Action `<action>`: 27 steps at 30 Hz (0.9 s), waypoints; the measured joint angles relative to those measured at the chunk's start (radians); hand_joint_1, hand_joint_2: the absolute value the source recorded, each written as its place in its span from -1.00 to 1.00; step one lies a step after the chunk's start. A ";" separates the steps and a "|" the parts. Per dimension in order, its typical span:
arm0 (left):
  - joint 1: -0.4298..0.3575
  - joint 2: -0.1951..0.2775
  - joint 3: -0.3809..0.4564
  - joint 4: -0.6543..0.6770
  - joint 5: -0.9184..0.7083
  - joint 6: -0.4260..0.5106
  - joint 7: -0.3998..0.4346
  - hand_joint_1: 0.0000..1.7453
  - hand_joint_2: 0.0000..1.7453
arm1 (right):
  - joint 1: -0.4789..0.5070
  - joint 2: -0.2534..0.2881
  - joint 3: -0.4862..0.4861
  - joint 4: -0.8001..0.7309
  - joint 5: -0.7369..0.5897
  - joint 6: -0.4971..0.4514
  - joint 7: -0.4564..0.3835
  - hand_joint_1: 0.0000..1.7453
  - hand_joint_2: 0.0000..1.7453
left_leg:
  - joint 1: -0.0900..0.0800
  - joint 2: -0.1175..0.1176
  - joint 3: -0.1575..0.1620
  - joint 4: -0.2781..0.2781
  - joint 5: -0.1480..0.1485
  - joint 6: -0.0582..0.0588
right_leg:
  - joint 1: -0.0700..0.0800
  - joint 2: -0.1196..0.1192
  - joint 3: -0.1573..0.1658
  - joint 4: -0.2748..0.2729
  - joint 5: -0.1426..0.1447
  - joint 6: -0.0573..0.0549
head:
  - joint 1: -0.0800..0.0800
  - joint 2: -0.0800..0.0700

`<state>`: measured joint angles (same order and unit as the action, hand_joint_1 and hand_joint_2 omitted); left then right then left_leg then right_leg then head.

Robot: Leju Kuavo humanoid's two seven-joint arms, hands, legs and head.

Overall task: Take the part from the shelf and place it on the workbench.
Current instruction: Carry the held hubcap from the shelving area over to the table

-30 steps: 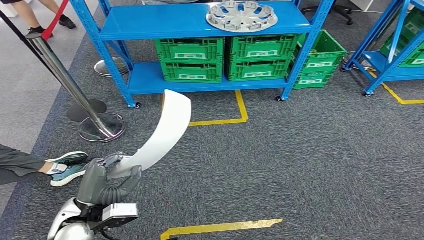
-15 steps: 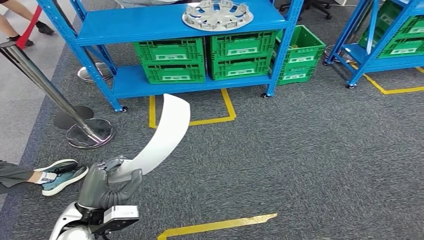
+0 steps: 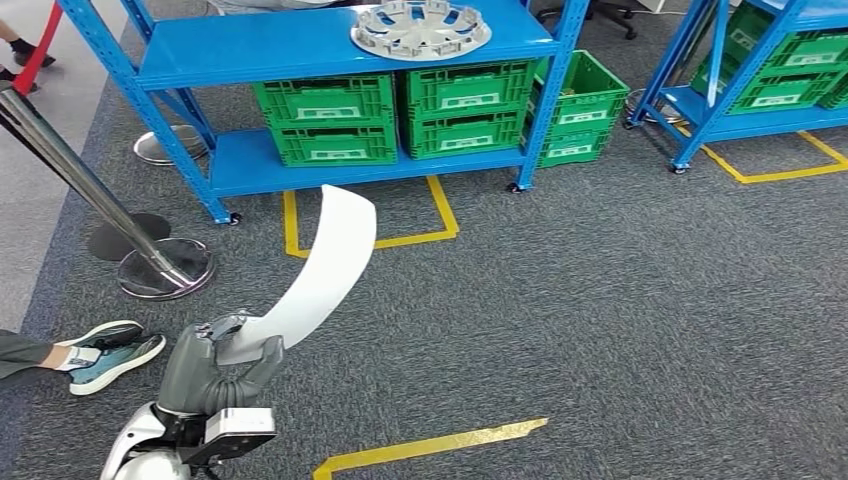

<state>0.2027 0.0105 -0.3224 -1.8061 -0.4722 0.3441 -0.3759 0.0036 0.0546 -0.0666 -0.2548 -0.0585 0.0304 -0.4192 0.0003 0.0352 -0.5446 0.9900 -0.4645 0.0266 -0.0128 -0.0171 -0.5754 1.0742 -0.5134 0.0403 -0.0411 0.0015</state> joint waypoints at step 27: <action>-0.012 -0.014 0.000 0.010 0.002 -0.009 -0.013 1.00 1.00 | 0.001 0.002 -0.007 -0.002 0.023 -0.005 0.005 -1.00 -1.00 | -0.004 -0.013 0.016 -0.028 0.009 0.014 | -0.003 0.024 -0.117 0.192 -0.081 0.004 | 0.003 0.000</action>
<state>0.1905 -0.0034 -0.3221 -1.7961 -0.4705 0.3349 -0.3891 0.0046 0.0567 -0.0731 -0.2564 -0.0353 0.0258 -0.4144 -0.0033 0.0225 -0.5284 0.9622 -0.4559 0.0403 -0.0162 0.0074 -0.6921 1.2663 -0.5946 0.0444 -0.0377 0.0015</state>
